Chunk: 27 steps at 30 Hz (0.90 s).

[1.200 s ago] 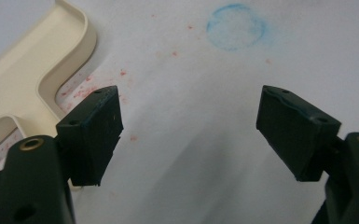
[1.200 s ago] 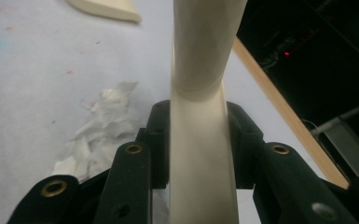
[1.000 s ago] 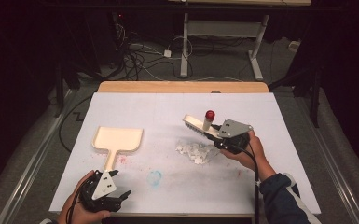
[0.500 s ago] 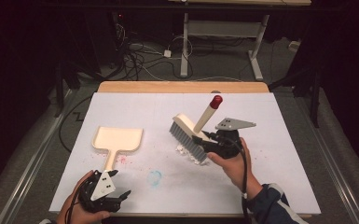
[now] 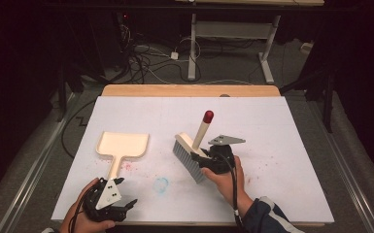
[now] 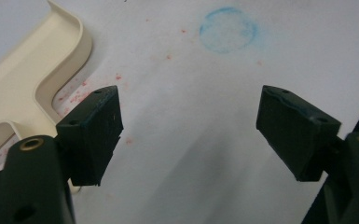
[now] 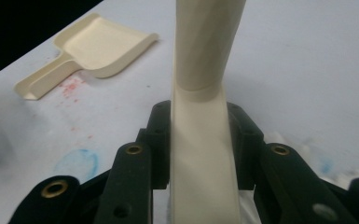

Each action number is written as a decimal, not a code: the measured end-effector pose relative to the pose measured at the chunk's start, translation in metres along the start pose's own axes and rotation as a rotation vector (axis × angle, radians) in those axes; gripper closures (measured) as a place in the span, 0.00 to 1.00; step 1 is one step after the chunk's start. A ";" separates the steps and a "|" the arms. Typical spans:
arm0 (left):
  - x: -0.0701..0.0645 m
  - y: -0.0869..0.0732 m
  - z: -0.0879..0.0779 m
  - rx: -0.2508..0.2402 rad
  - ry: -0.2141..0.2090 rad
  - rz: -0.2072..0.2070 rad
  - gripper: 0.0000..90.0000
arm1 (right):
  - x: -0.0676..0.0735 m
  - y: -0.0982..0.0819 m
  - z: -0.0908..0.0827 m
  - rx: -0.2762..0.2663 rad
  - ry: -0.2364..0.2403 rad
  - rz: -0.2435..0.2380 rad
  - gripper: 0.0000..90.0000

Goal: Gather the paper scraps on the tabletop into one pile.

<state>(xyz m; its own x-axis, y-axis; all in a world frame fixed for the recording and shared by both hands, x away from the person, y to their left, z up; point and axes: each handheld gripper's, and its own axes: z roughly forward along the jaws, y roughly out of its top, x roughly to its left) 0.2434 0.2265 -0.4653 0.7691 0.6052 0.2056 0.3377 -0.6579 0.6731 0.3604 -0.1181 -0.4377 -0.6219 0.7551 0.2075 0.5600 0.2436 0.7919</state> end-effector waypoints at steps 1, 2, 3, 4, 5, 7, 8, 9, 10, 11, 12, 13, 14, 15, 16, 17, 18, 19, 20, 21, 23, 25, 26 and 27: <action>0.000 0.000 0.000 0.001 -0.001 0.002 0.24 | -0.003 -0.001 -0.002 0.003 -0.010 0.012 0.75; 0.000 0.000 0.000 -0.001 -0.002 0.000 0.24 | -0.005 -0.003 -0.005 0.004 -0.017 0.017 0.75; 0.000 0.000 0.000 -0.001 -0.002 0.000 0.24 | -0.008 -0.005 -0.007 0.004 -0.022 0.019 0.75; -0.001 0.001 0.000 -0.005 -0.001 0.002 0.24 | -0.010 -0.006 -0.010 0.003 -0.028 0.029 0.75; -0.001 0.001 0.000 -0.006 -0.002 0.003 0.24 | -0.011 -0.006 -0.012 0.001 -0.033 0.030 0.75; -0.001 0.002 0.000 -0.003 -0.002 0.006 0.24 | -0.014 -0.007 -0.019 -0.006 -0.063 0.021 0.75; -0.001 0.002 0.000 -0.001 -0.004 0.008 0.24 | -0.015 -0.008 -0.021 -0.006 -0.072 0.022 0.75; -0.001 0.002 0.000 -0.001 -0.006 0.008 0.24 | -0.016 -0.009 -0.023 -0.004 -0.080 0.018 0.75; -0.001 0.002 0.000 0.000 -0.006 0.008 0.24 | -0.017 -0.010 -0.026 -0.006 -0.087 0.021 0.75; -0.002 0.002 0.000 -0.001 -0.007 0.009 0.24 | -0.018 -0.011 -0.028 -0.006 -0.086 0.026 0.75; -0.002 0.002 0.000 -0.001 -0.009 0.008 0.24 | -0.018 -0.011 -0.030 -0.007 -0.089 0.024 0.75; -0.001 0.002 0.000 0.001 -0.011 0.008 0.24 | -0.018 -0.011 -0.031 -0.007 -0.094 0.023 0.75; -0.001 0.002 0.000 0.002 -0.012 0.008 0.24 | -0.018 -0.011 -0.033 -0.010 -0.100 0.017 0.75; -0.001 0.002 0.000 0.003 -0.012 0.009 0.24 | -0.018 -0.010 -0.035 -0.012 -0.102 0.006 0.75; -0.001 0.002 0.000 0.003 -0.012 0.009 0.24 | -0.018 -0.009 -0.036 -0.016 -0.104 -0.005 0.75; -0.001 0.002 0.000 0.004 -0.013 0.009 0.24 | -0.017 -0.008 -0.038 -0.018 -0.107 -0.020 0.75; -0.001 0.002 0.000 0.004 -0.013 0.009 0.24 | -0.016 -0.007 -0.039 -0.022 -0.107 -0.035 0.75; -0.001 0.002 0.000 0.003 -0.012 0.009 0.24 | -0.015 -0.006 -0.041 -0.025 -0.103 -0.053 0.75; -0.001 0.001 0.000 0.004 -0.011 0.006 0.24 | -0.014 -0.005 -0.042 -0.024 -0.099 -0.065 0.75; -0.001 0.002 0.000 0.003 -0.010 0.005 0.24 | -0.013 -0.004 -0.043 -0.024 -0.094 -0.077 0.75; -0.001 0.002 0.000 0.004 -0.010 0.008 0.24 | -0.011 -0.003 -0.046 -0.021 -0.082 -0.098 0.75; -0.001 0.002 0.000 0.004 -0.010 0.012 0.24 | -0.011 -0.001 -0.048 -0.024 -0.078 -0.118 0.75; -0.001 0.002 0.000 0.004 -0.009 0.013 0.24 | -0.011 -0.001 -0.050 -0.023 -0.071 -0.121 0.75; -0.001 0.002 0.000 0.003 -0.009 0.011 0.24 | -0.011 0.000 -0.052 -0.026 -0.072 -0.132 0.75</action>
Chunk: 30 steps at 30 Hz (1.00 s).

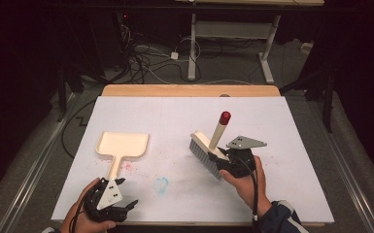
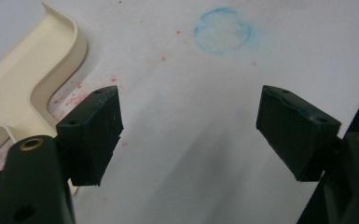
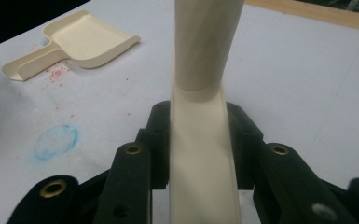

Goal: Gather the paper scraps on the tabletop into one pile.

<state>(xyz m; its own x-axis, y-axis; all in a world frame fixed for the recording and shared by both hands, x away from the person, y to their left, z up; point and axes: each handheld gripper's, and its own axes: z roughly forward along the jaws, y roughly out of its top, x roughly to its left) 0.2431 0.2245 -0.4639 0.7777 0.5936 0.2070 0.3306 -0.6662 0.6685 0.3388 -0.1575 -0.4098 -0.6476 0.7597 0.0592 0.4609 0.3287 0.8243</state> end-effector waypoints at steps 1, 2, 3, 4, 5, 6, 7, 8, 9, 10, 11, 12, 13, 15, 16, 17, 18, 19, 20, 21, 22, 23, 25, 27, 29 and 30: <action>0.000 0.000 0.000 -0.001 0.001 0.000 0.24 | 0.000 0.001 -0.002 -0.005 -0.002 -0.009 0.75; 0.000 0.000 0.000 -0.001 0.001 0.000 0.24 | 0.000 0.002 -0.005 -0.014 -0.005 -0.021 0.75; 0.001 0.000 -0.001 -0.002 0.003 -0.003 0.24 | 0.000 0.004 -0.008 -0.017 -0.010 -0.037 0.75; 0.001 -0.001 -0.001 -0.003 0.005 -0.004 0.24 | 0.000 0.005 -0.009 -0.020 -0.014 -0.051 0.75; 0.001 -0.001 -0.001 -0.002 0.005 -0.005 0.24 | 0.000 0.006 -0.012 -0.026 -0.019 -0.062 0.75; 0.001 -0.001 -0.001 -0.002 0.006 -0.004 0.24 | 0.001 0.007 -0.014 -0.031 -0.023 -0.073 0.75; 0.001 -0.001 -0.001 -0.003 0.006 -0.003 0.24 | 0.001 0.008 -0.017 -0.029 -0.022 -0.087 0.75; 0.001 -0.001 -0.001 -0.003 0.006 -0.001 0.24 | 0.001 0.008 -0.019 -0.031 -0.015 -0.101 0.75; 0.001 -0.001 -0.001 -0.002 0.006 -0.001 0.24 | 0.001 0.009 -0.022 -0.036 -0.008 -0.105 0.75; 0.001 -0.001 -0.001 -0.001 0.006 -0.003 0.24 | 0.001 0.009 -0.025 -0.041 -0.001 -0.114 0.75; 0.001 -0.001 -0.001 -0.001 0.006 -0.003 0.24 | 0.001 0.010 -0.027 -0.040 0.009 -0.125 0.75; 0.001 -0.001 -0.001 0.000 0.007 -0.001 0.24 | 0.002 0.010 -0.029 -0.034 0.015 -0.135 0.75; 0.001 -0.001 -0.001 -0.001 0.006 -0.001 0.24 | 0.002 0.009 -0.031 -0.033 0.016 -0.144 0.75; 0.001 -0.001 -0.001 0.000 0.006 -0.001 0.24 | 0.001 0.008 -0.033 -0.026 0.023 -0.158 0.75; 0.001 -0.001 -0.001 0.001 0.006 -0.001 0.24 | 0.001 0.006 -0.034 -0.022 0.022 -0.165 0.75; 0.001 -0.001 -0.001 0.002 0.006 -0.002 0.24 | 0.000 0.005 -0.035 -0.027 0.021 -0.169 0.75; 0.001 -0.001 -0.001 0.002 0.006 -0.002 0.24 | -0.001 0.003 -0.036 -0.020 0.018 -0.172 0.75; 0.001 -0.001 -0.001 0.003 0.006 0.001 0.24 | -0.002 0.002 -0.036 -0.009 0.016 -0.172 0.75; 0.001 -0.001 -0.001 0.003 0.005 0.000 0.24 | -0.003 0.001 -0.035 -0.007 0.017 -0.175 0.75; 0.000 -0.001 -0.001 0.003 0.005 0.001 0.24 | -0.004 0.000 -0.035 -0.008 0.021 -0.172 0.75; 0.000 -0.001 -0.001 0.003 0.006 0.001 0.24 | -0.006 -0.001 -0.035 -0.007 0.028 -0.171 0.75; 0.000 -0.001 -0.001 0.003 0.006 0.001 0.24 | -0.007 -0.002 -0.036 -0.006 0.039 -0.168 0.75; 0.001 -0.001 -0.001 0.002 0.006 0.000 0.24 | -0.008 -0.002 -0.039 -0.020 0.051 -0.165 0.75; 0.001 -0.001 -0.001 0.003 0.008 0.002 0.24 | -0.009 -0.001 -0.044 -0.048 0.074 -0.171 0.75; 0.001 -0.001 -0.001 0.004 0.008 0.003 0.24 | -0.008 0.001 -0.049 -0.078 0.095 -0.173 0.75; 0.001 -0.001 -0.001 0.004 0.008 0.003 0.24 | -0.008 0.001 -0.052 -0.091 0.103 -0.179 0.75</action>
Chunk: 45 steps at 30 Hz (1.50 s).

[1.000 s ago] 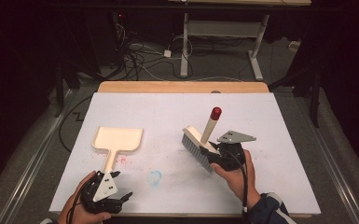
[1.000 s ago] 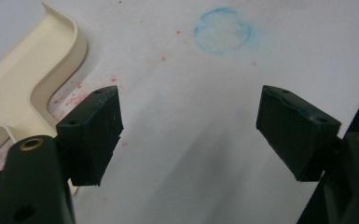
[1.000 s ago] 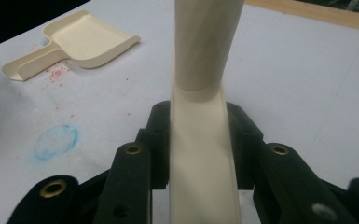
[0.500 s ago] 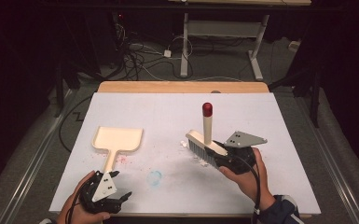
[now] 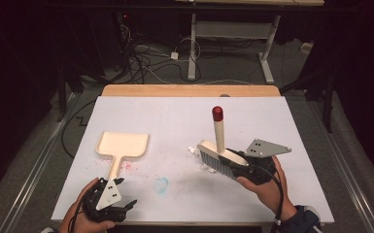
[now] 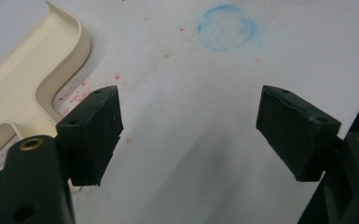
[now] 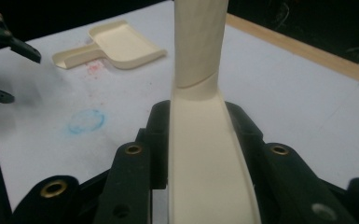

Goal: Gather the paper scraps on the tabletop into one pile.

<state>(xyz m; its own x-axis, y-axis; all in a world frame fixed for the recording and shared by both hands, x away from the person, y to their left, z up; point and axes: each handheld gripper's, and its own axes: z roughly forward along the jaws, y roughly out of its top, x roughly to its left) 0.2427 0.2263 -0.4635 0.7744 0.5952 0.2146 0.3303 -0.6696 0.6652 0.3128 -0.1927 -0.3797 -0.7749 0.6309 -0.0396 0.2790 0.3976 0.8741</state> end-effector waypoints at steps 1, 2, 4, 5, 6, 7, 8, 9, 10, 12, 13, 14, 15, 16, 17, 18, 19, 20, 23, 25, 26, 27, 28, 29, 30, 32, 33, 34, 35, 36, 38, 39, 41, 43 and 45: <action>0.000 0.000 0.000 -0.001 0.001 -0.001 0.24 | 0.000 0.000 -0.003 -0.017 0.018 -0.011 0.75; 0.000 0.000 0.000 -0.001 0.001 -0.001 0.24 | 0.001 0.000 -0.005 -0.022 0.031 -0.020 0.75; 0.000 0.000 0.000 0.000 0.001 -0.001 0.24 | 0.003 -0.002 -0.006 -0.028 0.064 -0.044 0.75; 0.000 0.000 0.000 0.001 0.001 -0.001 0.24 | 0.004 -0.005 -0.005 -0.020 0.074 -0.050 0.75; 0.000 0.000 0.000 0.001 0.001 0.000 0.24 | 0.004 -0.008 -0.002 -0.015 0.091 -0.058 0.75; 0.000 0.000 0.000 0.001 0.001 0.001 0.24 | 0.005 -0.011 0.000 -0.005 0.106 -0.069 0.75; -0.001 0.000 0.000 0.002 0.001 0.001 0.24 | 0.005 -0.014 0.003 0.005 0.115 -0.082 0.75; -0.001 0.000 0.000 0.002 0.001 0.001 0.24 | 0.005 -0.017 0.006 0.017 0.120 -0.087 0.75; -0.001 0.000 0.000 0.000 0.001 -0.002 0.24 | 0.004 -0.021 0.010 0.033 0.131 -0.096 0.75; 0.000 0.000 0.000 0.000 0.001 0.000 0.24 | 0.005 -0.026 0.014 0.060 0.145 -0.107 0.75; 0.000 0.000 0.000 0.000 0.001 0.000 0.24 | 0.005 -0.028 0.016 0.075 0.149 -0.118 0.75; 0.000 0.000 0.001 0.002 0.001 0.000 0.24 | 0.006 -0.030 0.017 0.084 0.158 -0.128 0.75; 0.000 0.000 0.001 0.003 0.000 0.000 0.24 | 0.006 -0.031 0.017 0.085 0.165 -0.127 0.75; 0.000 0.000 0.001 0.004 -0.001 -0.002 0.24 | 0.006 -0.031 0.016 0.090 0.169 -0.121 0.75; 0.000 0.000 0.001 0.005 -0.001 -0.001 0.24 | 0.005 -0.031 0.016 0.099 0.170 -0.122 0.75; 0.000 0.000 0.001 0.005 -0.001 0.000 0.24 | 0.004 -0.030 0.015 0.116 0.175 -0.122 0.75; 0.000 0.000 0.001 0.005 -0.001 0.000 0.24 | 0.003 -0.030 0.015 0.135 0.187 -0.119 0.75; 0.000 0.000 0.000 0.005 0.001 0.003 0.24 | 0.002 -0.030 0.015 0.160 0.196 -0.118 0.75; 0.000 0.000 0.000 0.003 0.003 0.003 0.24 | 0.001 -0.031 0.016 0.241 0.180 -0.152 0.75; 0.000 0.000 0.001 0.008 0.001 0.002 0.24 | 0.000 -0.031 0.016 0.276 0.178 -0.165 0.75; 0.000 0.000 0.001 0.011 0.000 0.004 0.24 | -0.001 -0.030 0.016 0.280 0.181 -0.175 0.75; -0.001 0.000 0.002 0.013 -0.001 0.006 0.24 | -0.001 -0.030 0.015 0.287 0.180 -0.184 0.75; -0.001 0.001 0.002 0.014 -0.003 0.007 0.24 | -0.001 -0.029 0.016 0.291 0.179 -0.197 0.75; -0.001 0.001 0.003 0.015 -0.003 0.008 0.24 | -0.002 -0.029 0.016 0.293 0.182 -0.209 0.75; -0.001 0.001 0.003 0.016 -0.004 0.010 0.24 | -0.002 -0.028 0.017 0.292 0.180 -0.221 0.75; -0.001 0.002 0.003 0.015 -0.005 0.012 0.24 | -0.003 -0.027 0.018 0.287 0.164 -0.248 0.75; -0.001 0.002 0.003 0.015 -0.006 0.010 0.24 | -0.003 -0.026 0.019 0.285 0.156 -0.258 0.75; -0.001 0.002 0.003 0.016 -0.006 0.009 0.24 | -0.005 -0.026 0.020 0.281 0.160 -0.264 0.75; -0.001 0.002 0.004 0.017 -0.007 0.009 0.24 | -0.007 -0.025 0.022 0.276 0.162 -0.269 0.75; -0.001 0.002 0.004 0.017 -0.007 0.010 0.24 | -0.009 -0.025 0.024 0.268 0.158 -0.274 0.75; -0.002 0.002 0.004 0.015 -0.009 0.011 0.24 | -0.013 -0.025 0.027 0.252 0.149 -0.276 0.75; -0.002 0.002 0.004 0.014 -0.010 0.012 0.24 | -0.015 -0.024 0.028 0.242 0.139 -0.274 0.75; -0.001 0.001 0.003 0.014 -0.009 0.008 0.24 | -0.018 -0.023 0.027 0.225 0.147 -0.257 0.75; -0.001 0.001 0.003 0.014 -0.009 0.008 0.24 | -0.019 -0.022 0.023 0.202 0.166 -0.240 0.75; -0.001 0.001 0.003 0.013 -0.007 0.009 0.24 | -0.019 -0.019 0.017 0.176 0.142 -0.225 0.75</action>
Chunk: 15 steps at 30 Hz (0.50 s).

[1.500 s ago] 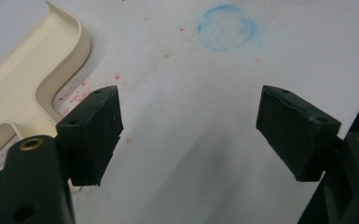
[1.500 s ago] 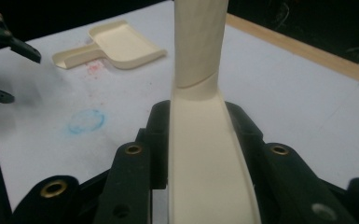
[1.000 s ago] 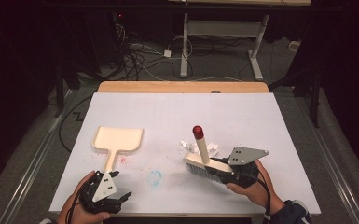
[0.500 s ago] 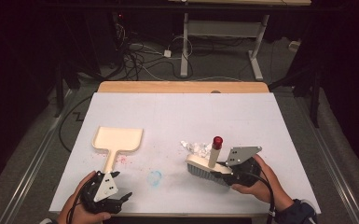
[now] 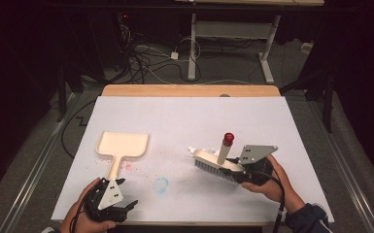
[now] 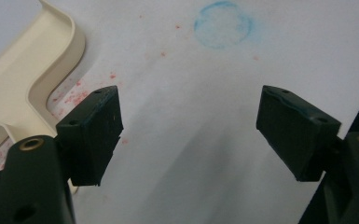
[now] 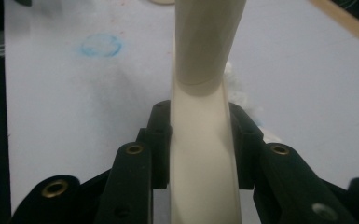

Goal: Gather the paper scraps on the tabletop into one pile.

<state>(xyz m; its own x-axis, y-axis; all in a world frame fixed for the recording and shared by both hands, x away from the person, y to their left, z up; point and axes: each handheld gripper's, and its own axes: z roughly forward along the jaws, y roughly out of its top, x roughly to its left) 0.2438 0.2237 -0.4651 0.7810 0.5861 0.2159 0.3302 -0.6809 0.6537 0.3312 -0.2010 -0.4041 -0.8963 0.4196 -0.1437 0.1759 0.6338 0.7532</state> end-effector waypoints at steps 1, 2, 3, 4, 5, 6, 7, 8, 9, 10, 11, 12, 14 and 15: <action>0.000 0.000 0.000 -0.001 0.000 0.000 0.24 | 0.000 0.001 -0.003 -0.009 -0.017 0.007 0.75; 0.000 0.000 0.000 -0.002 0.001 0.001 0.24 | 0.000 0.001 -0.006 -0.025 -0.029 0.021 0.75; 0.000 0.000 0.000 -0.002 0.001 0.001 0.24 | -0.001 0.001 -0.010 -0.044 -0.042 0.039 0.75; 0.000 0.000 -0.001 -0.003 0.001 -0.001 0.24 | -0.002 0.002 -0.015 -0.066 -0.076 0.070 0.75; 0.000 0.000 -0.001 -0.003 0.002 -0.002 0.24 | -0.001 0.002 -0.017 -0.073 -0.097 0.083 0.75; 0.000 0.000 -0.001 -0.004 0.003 -0.002 0.24 | -0.001 0.003 -0.020 -0.078 -0.130 0.093 0.75; 0.000 0.000 -0.001 -0.005 0.003 -0.002 0.24 | 0.000 0.003 -0.022 -0.084 -0.167 0.112 0.75; 0.000 0.001 -0.001 -0.005 0.004 -0.002 0.24 | 0.000 0.003 -0.023 -0.088 -0.196 0.137 0.75; 0.000 0.001 -0.001 -0.007 0.005 -0.002 0.24 | 0.000 0.002 -0.024 -0.088 -0.221 0.163 0.75; 0.000 0.001 -0.001 -0.011 0.008 -0.006 0.24 | -0.001 0.001 -0.024 -0.087 -0.249 0.175 0.75; 0.001 0.001 -0.001 -0.012 0.009 -0.006 0.24 | -0.001 0.000 -0.023 -0.077 -0.294 0.199 0.75; 0.001 0.001 -0.001 -0.010 0.010 -0.007 0.24 | -0.002 -0.001 -0.022 -0.068 -0.313 0.217 0.75; 0.001 0.001 -0.001 -0.009 0.010 -0.009 0.24 | -0.003 -0.005 -0.016 -0.037 -0.372 0.251 0.75; 0.001 0.001 -0.001 -0.009 0.010 -0.009 0.24 | -0.003 -0.005 -0.016 -0.037 -0.372 0.251 0.75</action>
<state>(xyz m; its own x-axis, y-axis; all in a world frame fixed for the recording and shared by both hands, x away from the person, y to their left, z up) 0.2442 0.2239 -0.4634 0.7726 0.5966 0.2172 0.3322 -0.6715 0.6624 0.3265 -0.2158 -0.3967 -0.6189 0.7669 -0.1698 0.3483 0.4617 0.8158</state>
